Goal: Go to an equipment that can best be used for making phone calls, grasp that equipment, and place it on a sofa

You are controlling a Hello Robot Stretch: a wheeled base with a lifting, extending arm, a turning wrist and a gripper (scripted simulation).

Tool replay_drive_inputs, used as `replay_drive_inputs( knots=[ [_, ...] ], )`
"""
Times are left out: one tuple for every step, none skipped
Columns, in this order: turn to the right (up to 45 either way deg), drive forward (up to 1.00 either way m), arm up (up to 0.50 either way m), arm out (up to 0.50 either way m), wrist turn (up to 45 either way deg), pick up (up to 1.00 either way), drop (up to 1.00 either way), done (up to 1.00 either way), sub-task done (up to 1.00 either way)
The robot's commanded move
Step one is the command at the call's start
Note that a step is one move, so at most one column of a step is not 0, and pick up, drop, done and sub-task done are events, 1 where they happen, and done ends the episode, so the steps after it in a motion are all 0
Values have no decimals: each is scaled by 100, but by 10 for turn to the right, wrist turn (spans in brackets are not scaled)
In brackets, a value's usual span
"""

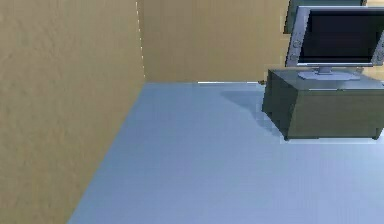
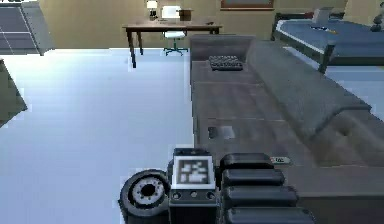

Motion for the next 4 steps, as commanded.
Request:
replay_drive_inputs(
  knots=[
    [390,0,0,0,0,0,0,0,0],
    [0,40,0,0,0,0,0,0,0],
    [450,0,0,0,0,0,0,0,0],
    [30,0,0,0,0,0,0,0,0]
  ],
)
